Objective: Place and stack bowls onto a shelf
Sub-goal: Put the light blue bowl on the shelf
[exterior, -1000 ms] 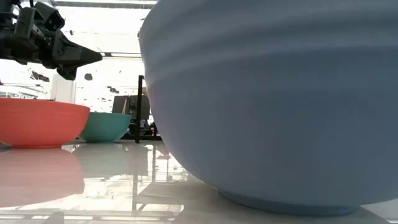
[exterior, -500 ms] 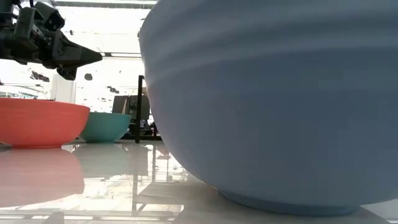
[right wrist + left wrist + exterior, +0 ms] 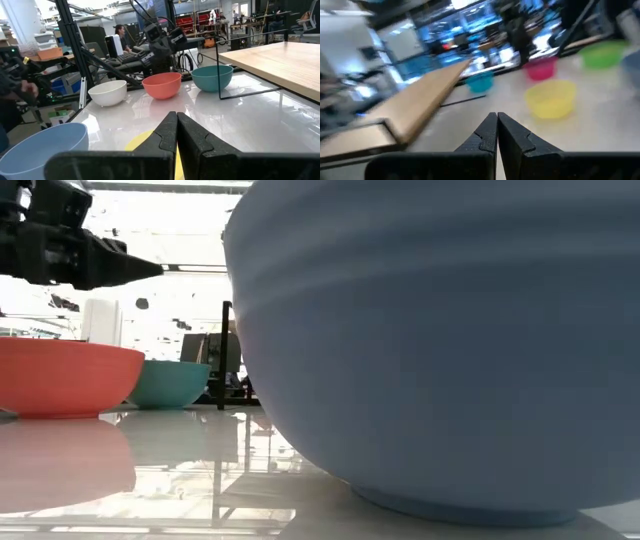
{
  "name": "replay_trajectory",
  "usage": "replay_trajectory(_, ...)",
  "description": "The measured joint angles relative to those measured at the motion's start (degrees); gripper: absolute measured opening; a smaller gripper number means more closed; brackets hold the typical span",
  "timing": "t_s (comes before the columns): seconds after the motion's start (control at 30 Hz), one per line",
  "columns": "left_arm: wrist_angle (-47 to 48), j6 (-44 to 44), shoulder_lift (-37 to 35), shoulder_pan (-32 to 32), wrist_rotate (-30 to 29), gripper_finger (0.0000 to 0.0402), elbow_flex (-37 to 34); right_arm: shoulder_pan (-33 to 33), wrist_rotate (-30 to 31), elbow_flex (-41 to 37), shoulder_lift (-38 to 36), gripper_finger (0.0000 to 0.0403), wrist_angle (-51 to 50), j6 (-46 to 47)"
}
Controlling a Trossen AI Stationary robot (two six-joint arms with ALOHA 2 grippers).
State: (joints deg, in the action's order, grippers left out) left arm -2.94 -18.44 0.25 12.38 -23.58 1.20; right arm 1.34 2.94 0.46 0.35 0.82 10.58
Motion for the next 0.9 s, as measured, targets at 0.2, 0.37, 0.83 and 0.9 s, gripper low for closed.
replay_trajectory(0.2, -5.99, 14.84, 0.04, -0.02, -4.21, 0.0, -0.07, -0.02, 0.04, 0.01, -0.01, 0.0036, 0.02, -1.71)
replay_trajectory(0.37, -7.91, 36.6, 0.38, -0.13, -24.93, 0.0, 1.59, -1.4, 0.2, 0.01, 0.01, 0.0036, 1.71, -13.65)
replay_trajectory(0.83, -5.35, 42.39, 20.74, -9.19, -35.88, 0.0, 15.64, -6.59, 27.77, -0.01, 0.08, 0.0036, 21.76, 6.17)
replay_trajectory(0.9, -4.75, 45.55, 23.08, -11.15, -34.94, 0.0, 17.46, -8.2, 38.6, -0.01, 0.42, 0.0036, 20.38, 17.94)
